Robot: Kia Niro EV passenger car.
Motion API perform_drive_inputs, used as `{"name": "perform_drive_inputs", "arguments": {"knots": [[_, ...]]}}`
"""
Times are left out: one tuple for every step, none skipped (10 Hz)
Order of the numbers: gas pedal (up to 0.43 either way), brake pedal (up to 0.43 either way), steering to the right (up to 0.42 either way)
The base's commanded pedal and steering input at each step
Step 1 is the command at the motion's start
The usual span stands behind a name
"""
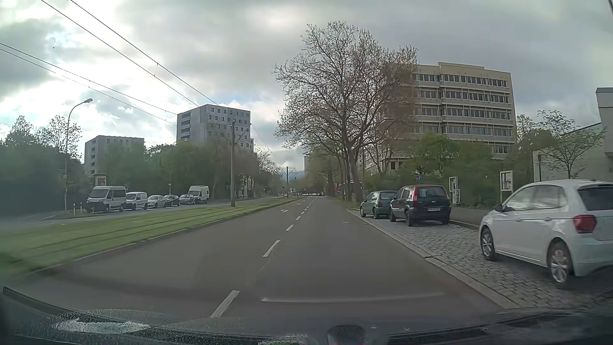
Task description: Follow the waypoints while adhering to traffic rules and regulations
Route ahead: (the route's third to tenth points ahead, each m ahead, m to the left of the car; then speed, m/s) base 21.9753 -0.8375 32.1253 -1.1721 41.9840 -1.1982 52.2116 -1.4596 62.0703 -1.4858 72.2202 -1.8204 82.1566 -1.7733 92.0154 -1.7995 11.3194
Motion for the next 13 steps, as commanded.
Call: {"name": "perform_drive_inputs", "arguments": {"knots": [[0.130, 0.000, 0.002], [0.130, 0.000, 0.002], [0.118, 0.000, 0.002], [0.118, 0.000, 0.002], [0.110, 0.000, 0.002], [0.110, 0.000, 0.002], [0.110, 0.000, 0.002], [0.087, 0.000, 0.003], [0.079, 0.000, 0.004], [0.079, 0.000, 0.004], [0.079, 0.000, 0.005], [0.079, 0.000, 0.005], [0.079, 0.000, 0.005]]}}
